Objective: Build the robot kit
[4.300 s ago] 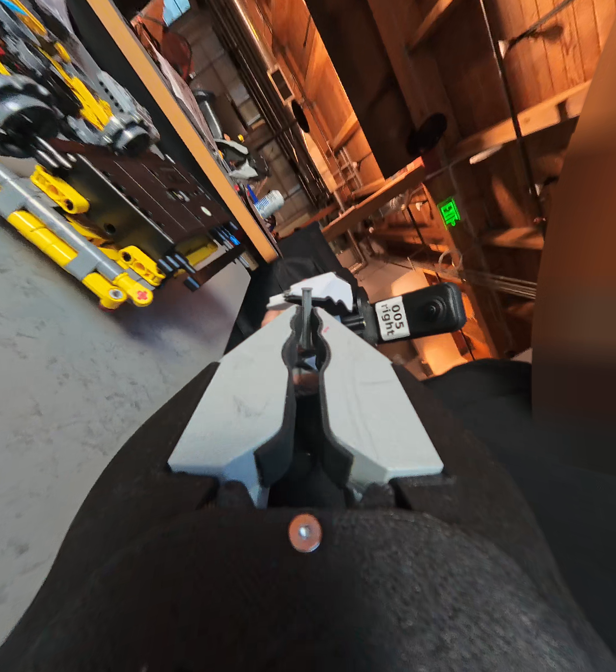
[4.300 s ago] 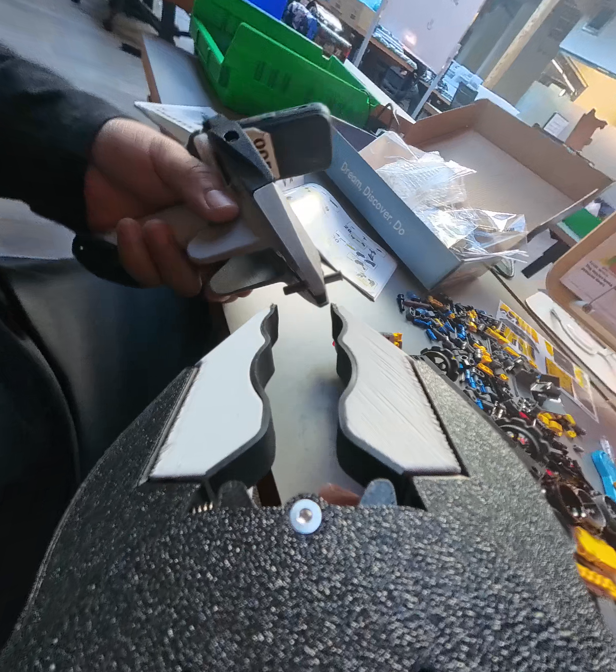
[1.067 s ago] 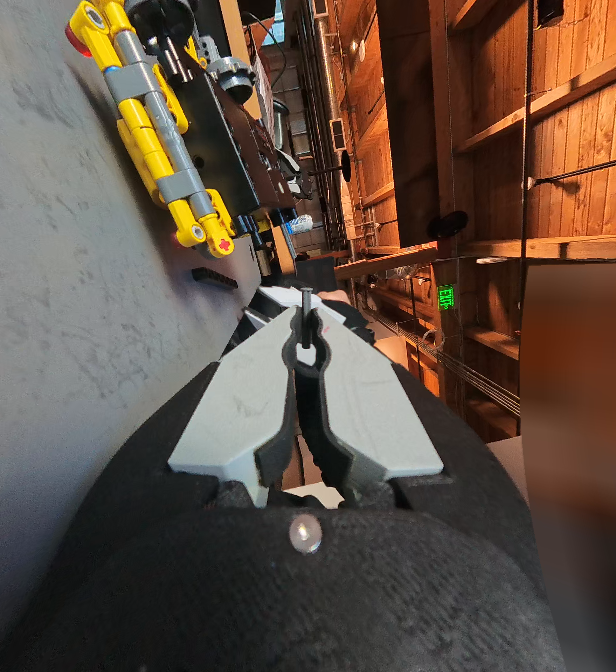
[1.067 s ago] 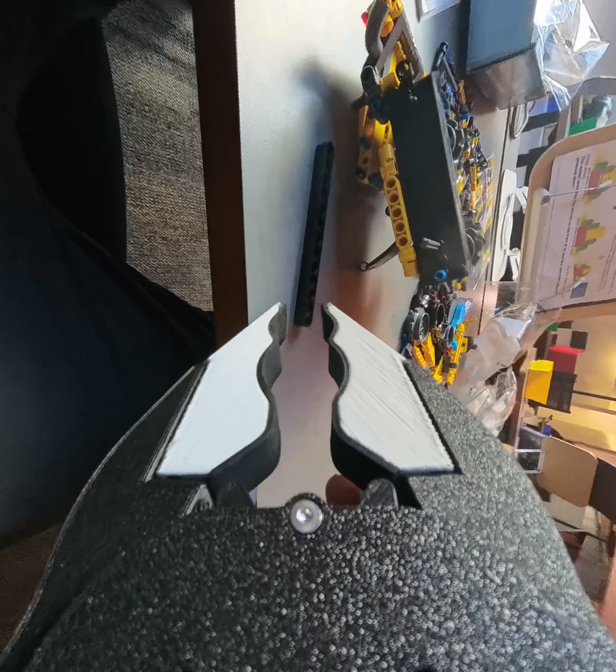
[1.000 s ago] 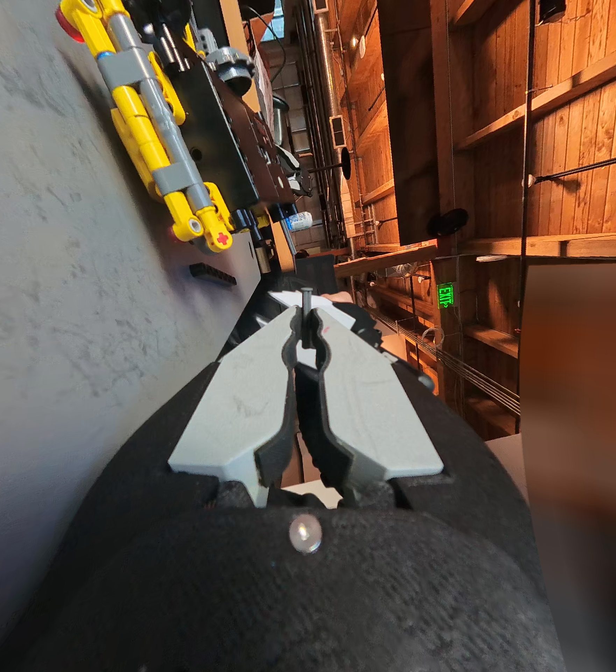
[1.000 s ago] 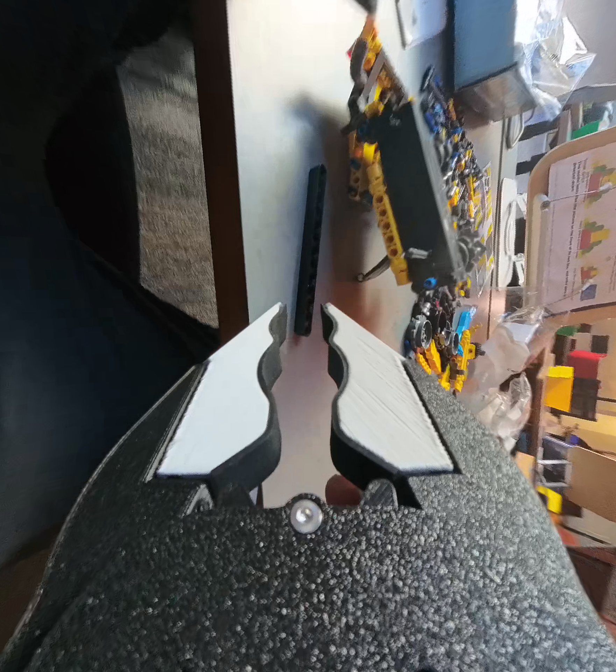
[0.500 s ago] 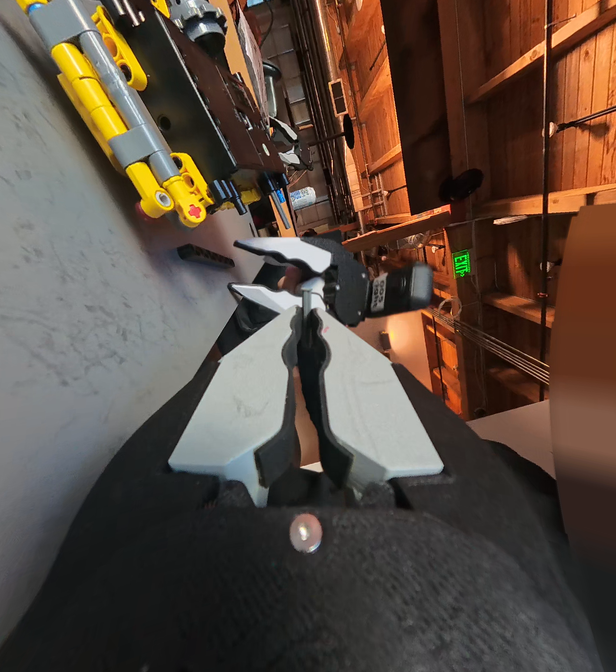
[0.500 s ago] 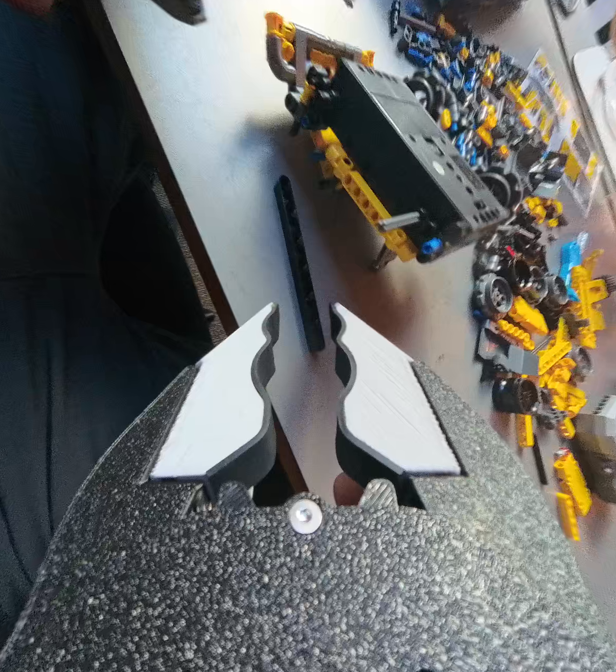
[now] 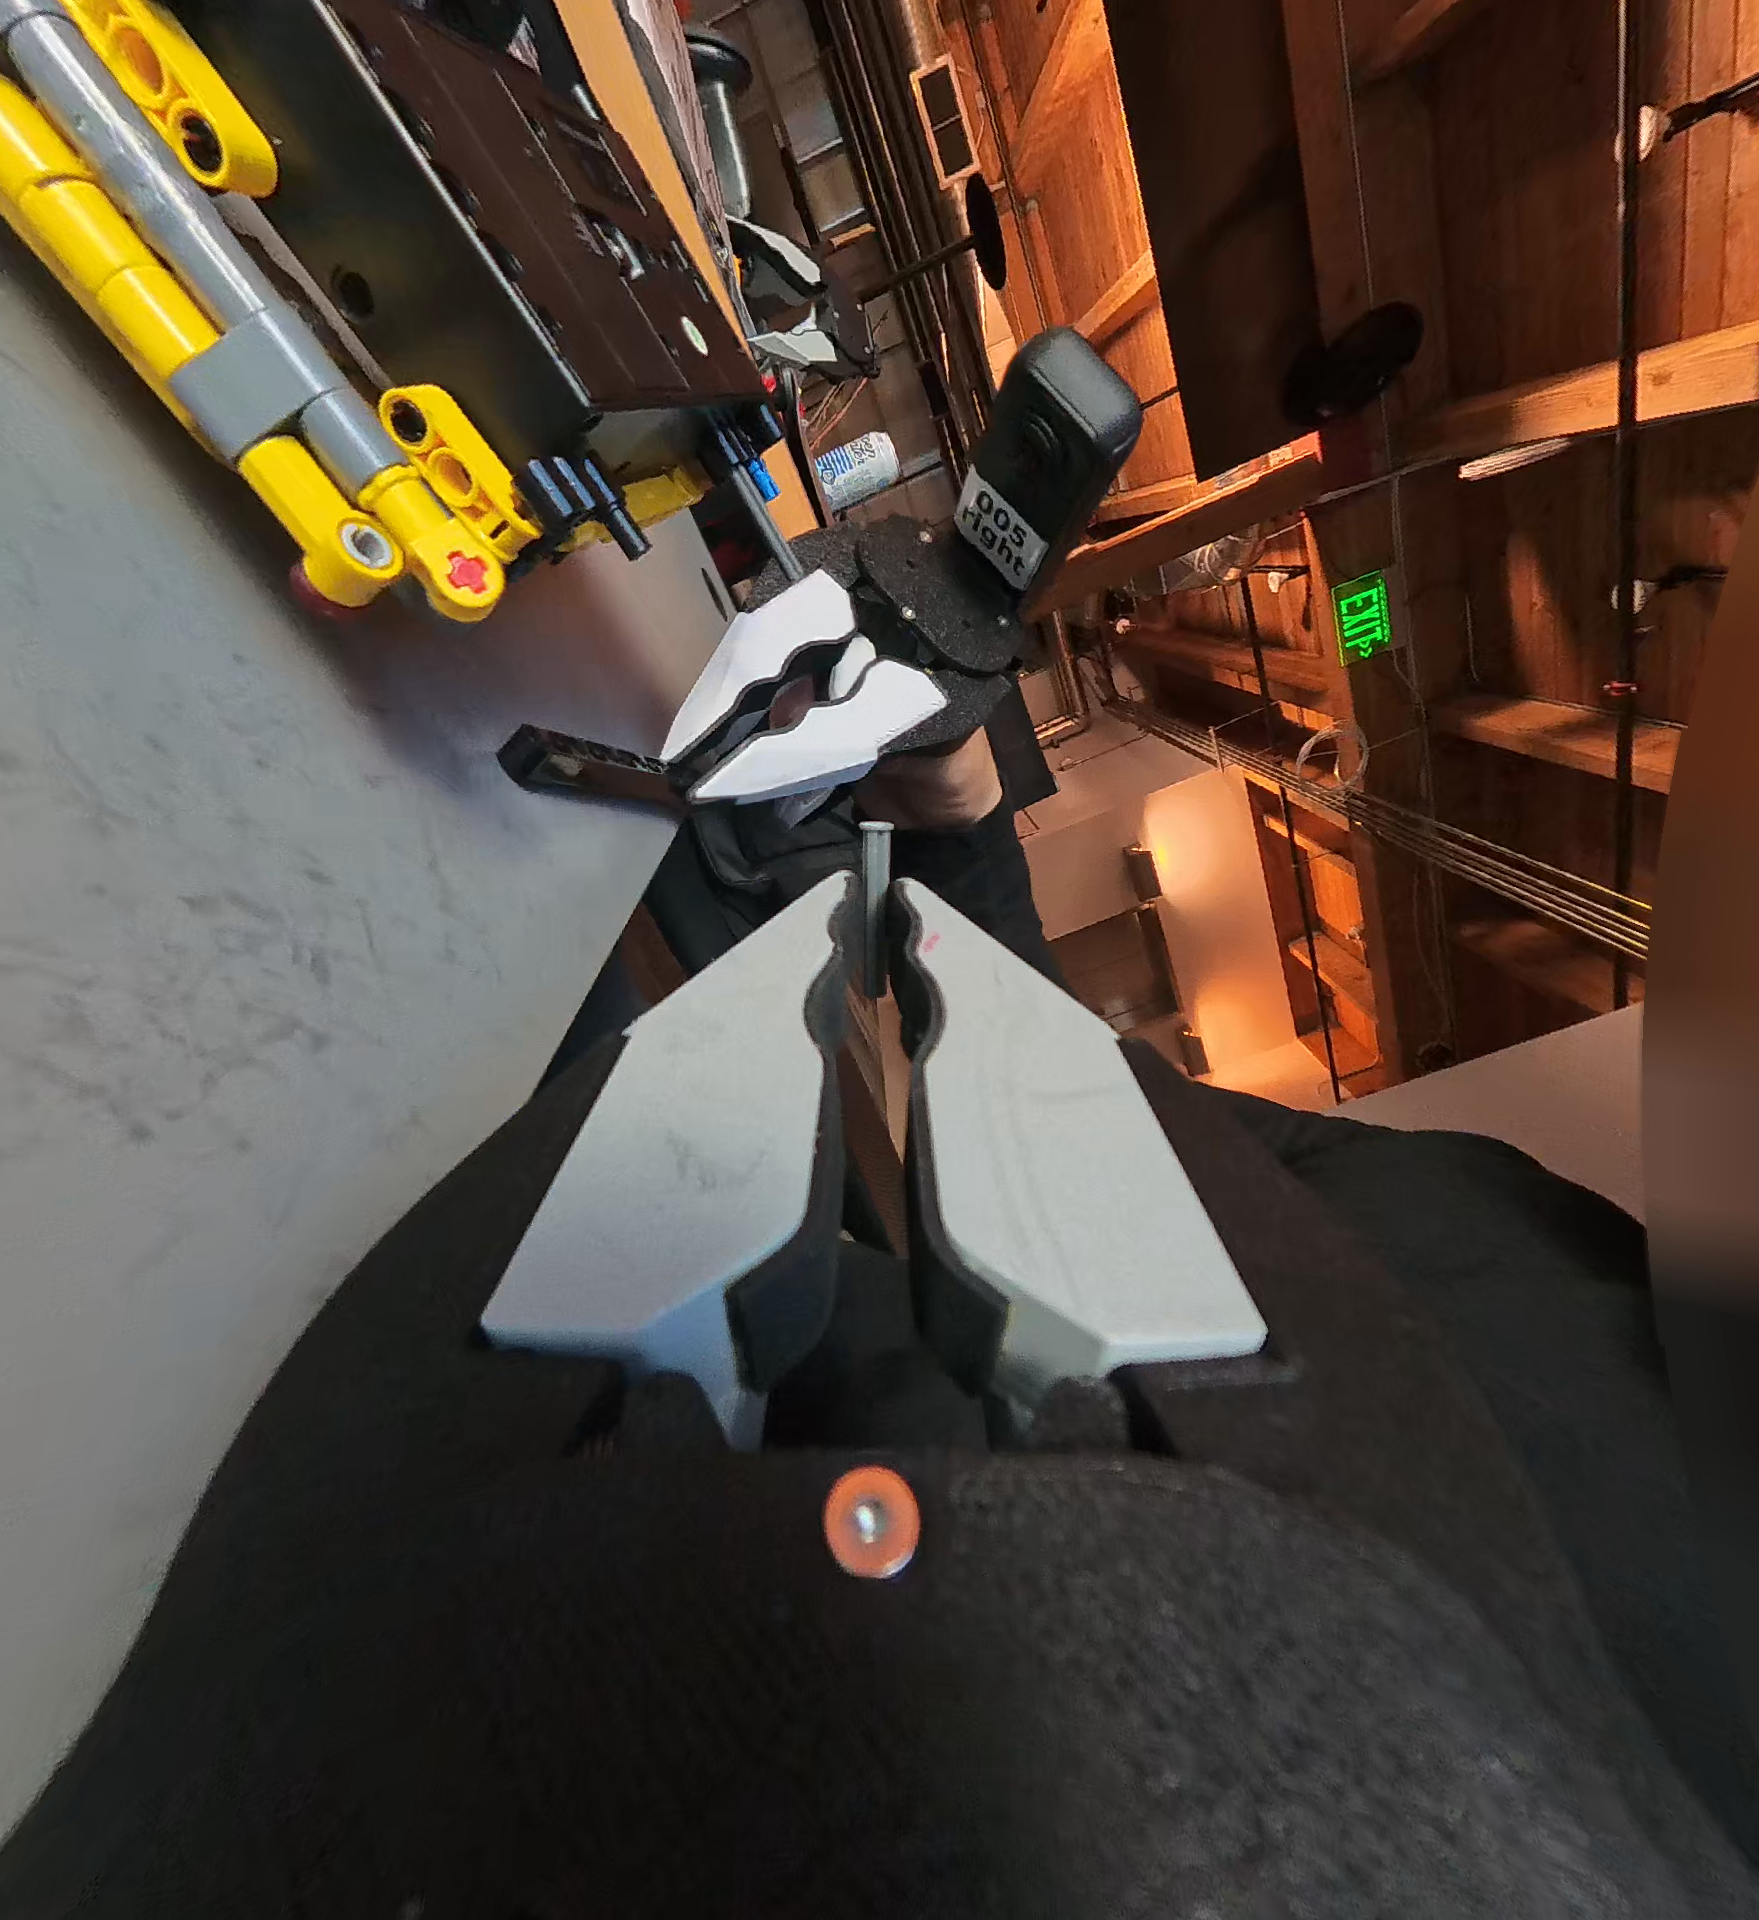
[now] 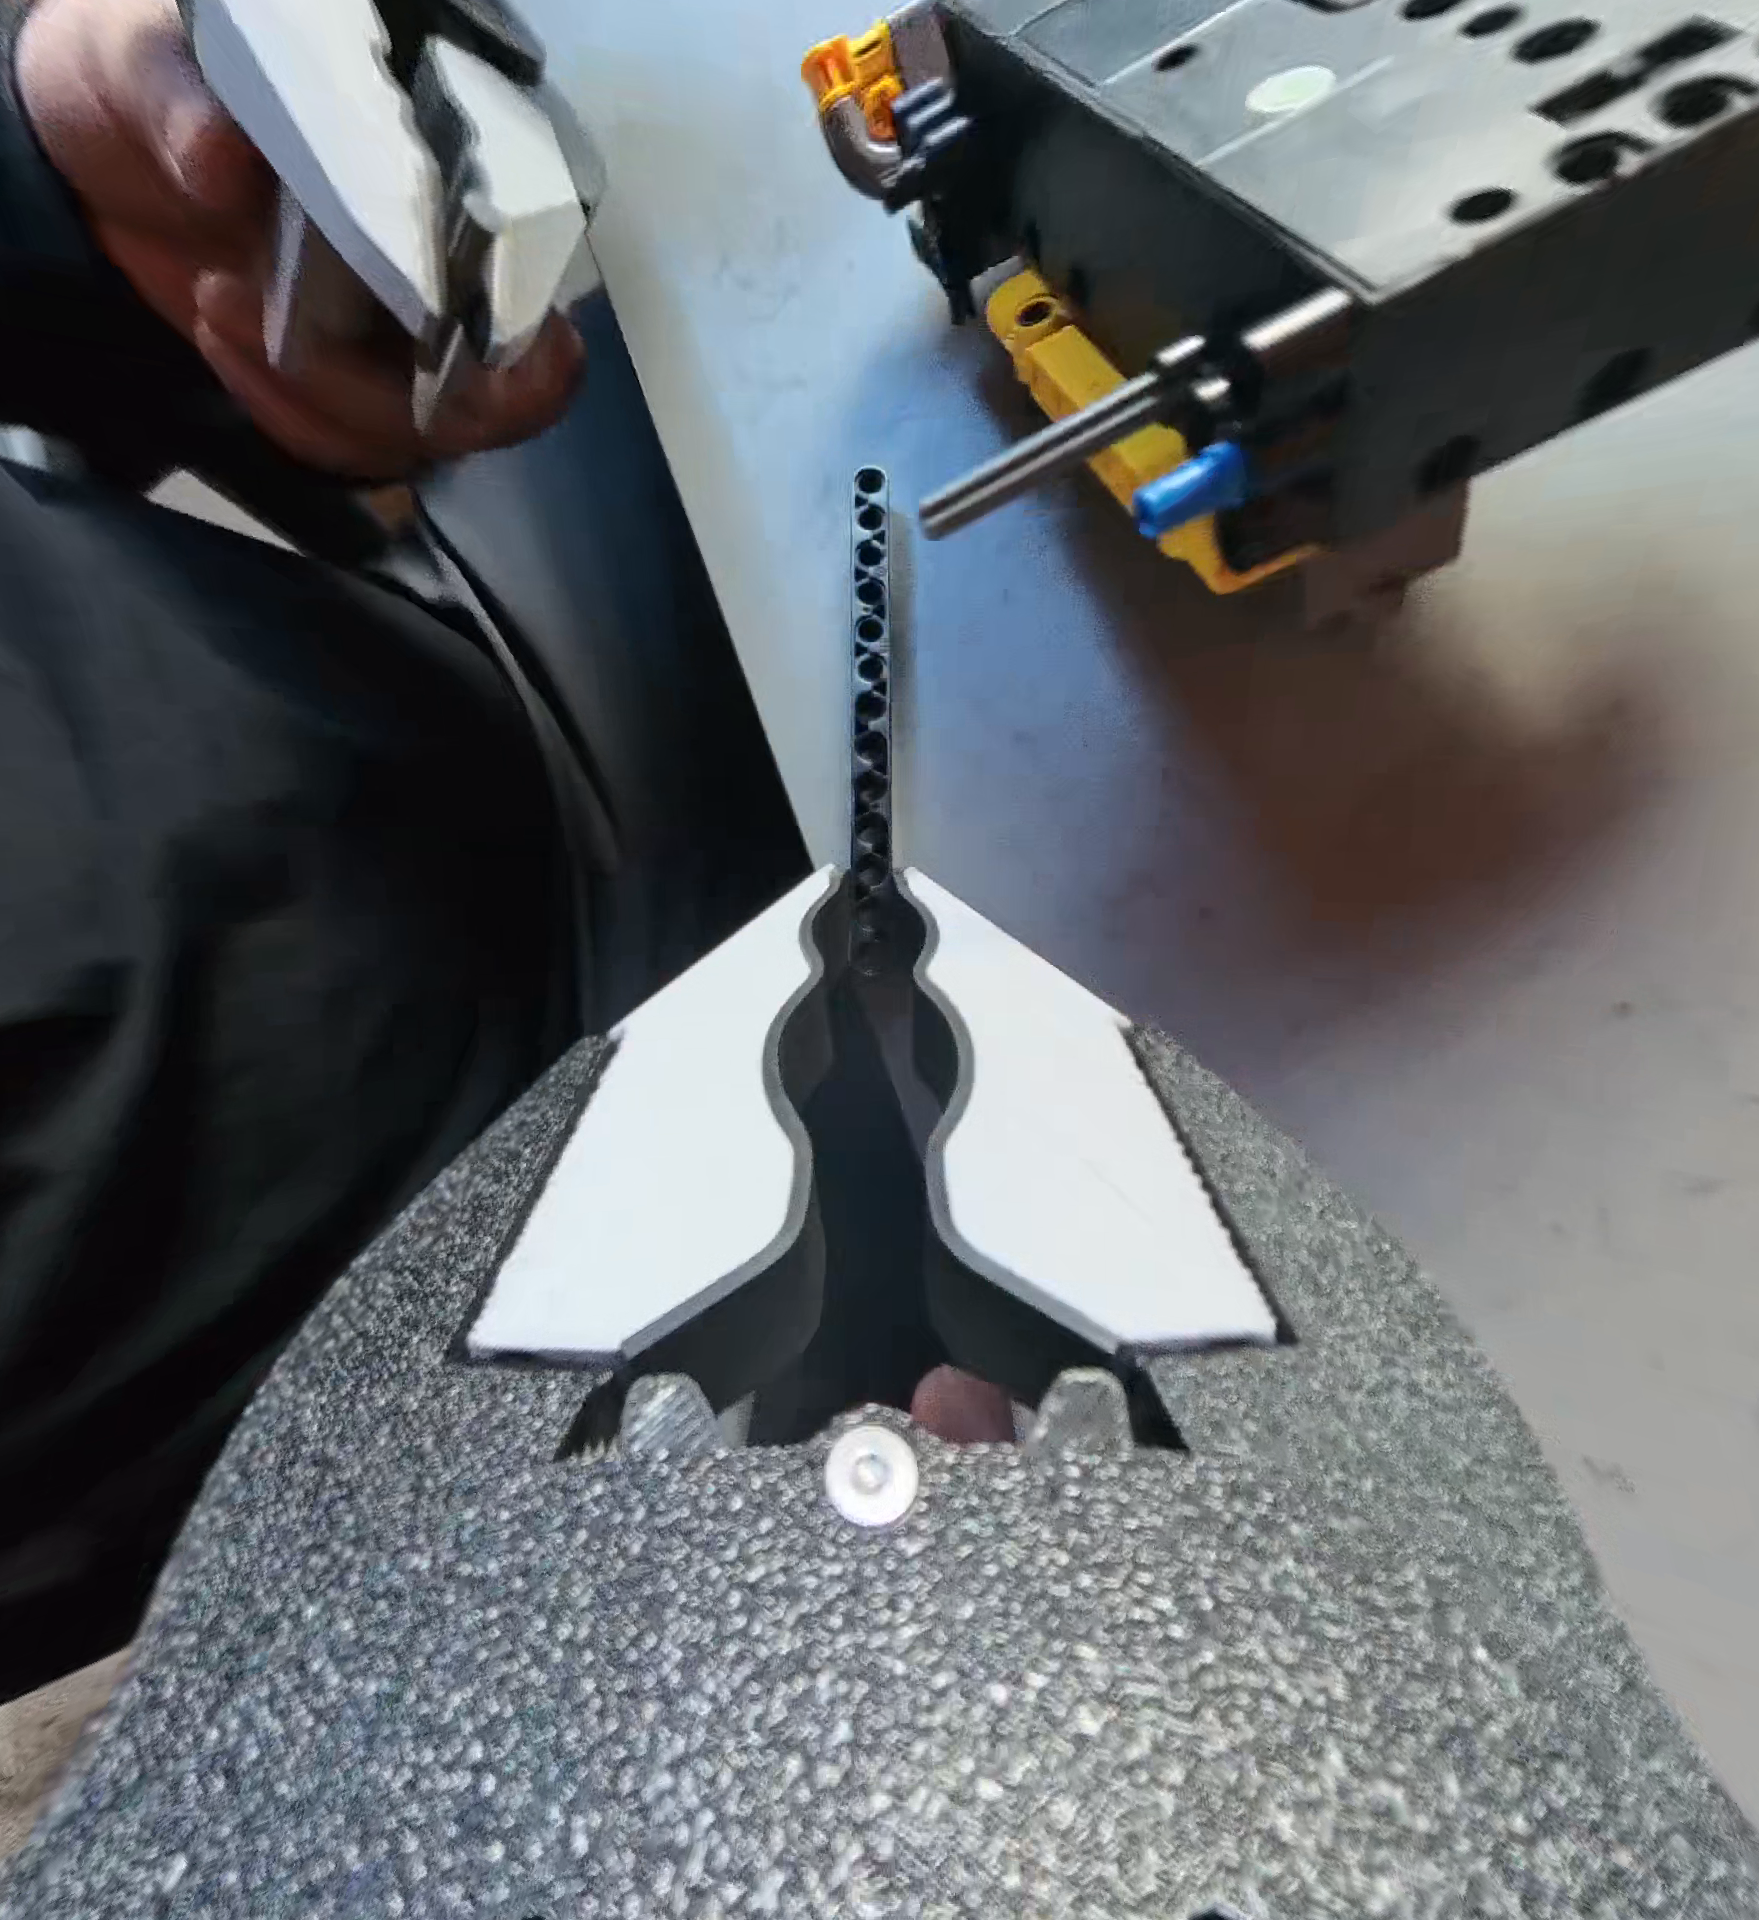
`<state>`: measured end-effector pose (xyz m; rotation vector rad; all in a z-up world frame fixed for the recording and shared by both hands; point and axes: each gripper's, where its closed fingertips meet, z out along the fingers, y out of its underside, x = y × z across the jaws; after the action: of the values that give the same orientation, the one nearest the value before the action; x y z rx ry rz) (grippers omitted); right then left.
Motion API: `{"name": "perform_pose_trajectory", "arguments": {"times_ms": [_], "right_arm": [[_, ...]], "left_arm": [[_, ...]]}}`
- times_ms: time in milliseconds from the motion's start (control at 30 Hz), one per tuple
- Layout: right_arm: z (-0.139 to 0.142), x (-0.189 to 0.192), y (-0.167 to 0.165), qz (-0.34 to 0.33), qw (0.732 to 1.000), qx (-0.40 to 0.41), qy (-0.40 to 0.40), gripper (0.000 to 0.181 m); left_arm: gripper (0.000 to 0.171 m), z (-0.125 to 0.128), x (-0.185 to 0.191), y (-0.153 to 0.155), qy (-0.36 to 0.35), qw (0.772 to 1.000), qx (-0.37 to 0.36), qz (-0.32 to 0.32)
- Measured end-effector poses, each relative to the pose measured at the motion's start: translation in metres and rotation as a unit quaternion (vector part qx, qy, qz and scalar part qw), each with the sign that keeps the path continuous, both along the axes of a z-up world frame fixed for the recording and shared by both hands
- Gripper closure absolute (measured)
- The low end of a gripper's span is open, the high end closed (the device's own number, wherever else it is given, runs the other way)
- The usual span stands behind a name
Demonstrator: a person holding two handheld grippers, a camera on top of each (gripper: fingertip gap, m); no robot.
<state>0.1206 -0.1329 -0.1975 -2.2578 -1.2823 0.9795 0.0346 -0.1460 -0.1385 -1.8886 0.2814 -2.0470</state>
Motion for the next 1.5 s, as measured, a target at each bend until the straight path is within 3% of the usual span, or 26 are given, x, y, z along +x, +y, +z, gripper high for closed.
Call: {"name": "perform_pose_trajectory", "arguments": {"times_ms": [133, 233, 367, 500, 600, 700, 833, 967, 1333, 1500], "right_arm": [[0.002, 0.002, -0.001, -0.009, 1.000, 0.008, 0.010, 0.171], [0.003, 0.004, 0.001, -0.028, 0.999, 0.009, 0.012, 0.158], [0.008, 0.014, 0.013, -0.058, 0.993, 0.099, -0.041, 0.145], [0.039, -0.026, -0.017, -0.019, 0.981, 0.191, 0.004, 0.152], [0.050, -0.058, -0.039, -0.004, 0.982, 0.186, 0.042, 0.157], [0.063, -0.072, -0.048, -0.013, 0.985, 0.140, 0.100, 0.158], [0.070, -0.073, -0.051, -0.020, 0.985, 0.101, 0.142, 0.164], [0.070, -0.074, -0.054, -0.023, 0.983, 0.097, 0.156, 0.173], [0.067, -0.072, -0.053, -0.035, 0.980, 0.094, 0.169, 0.175], [0.069, -0.071, -0.049, -0.046, 0.977, 0.099, 0.184, 0.180]], "left_arm": [[0.171, -0.002, -0.001, 0.002, 0.006, 1.000, 0.006, 0.004], [0.171, -0.002, -0.001, 0.003, 0.006, 1.000, 0.005, 0.010], [0.171, -0.003, 0.001, 0.004, 0.002, 1.000, -0.005, 0.017], [0.171, -0.004, 0.010, -0.005, 0.010, 1.000, 0.006, -0.004], [0.170, -0.004, 0.019, -0.022, 0.040, 0.995, 0.073, -0.048], [0.170, 0.007, 0.023, -0.036, 0.056, 0.980, 0.176, -0.069], [0.171, 0.006, 0.026, -0.042, 0.108, 0.942, 0.308, -0.072], [0.171, 0.004, 0.028, -0.044, 0.146, 0.907, 0.388, -0.073], [0.170, -0.005, 0.033, -0.041, 0.219, 0.844, 0.482, -0.082], [0.171, 0.002, 0.034, -0.040, 0.198, 0.869, 0.446, -0.080]]}}
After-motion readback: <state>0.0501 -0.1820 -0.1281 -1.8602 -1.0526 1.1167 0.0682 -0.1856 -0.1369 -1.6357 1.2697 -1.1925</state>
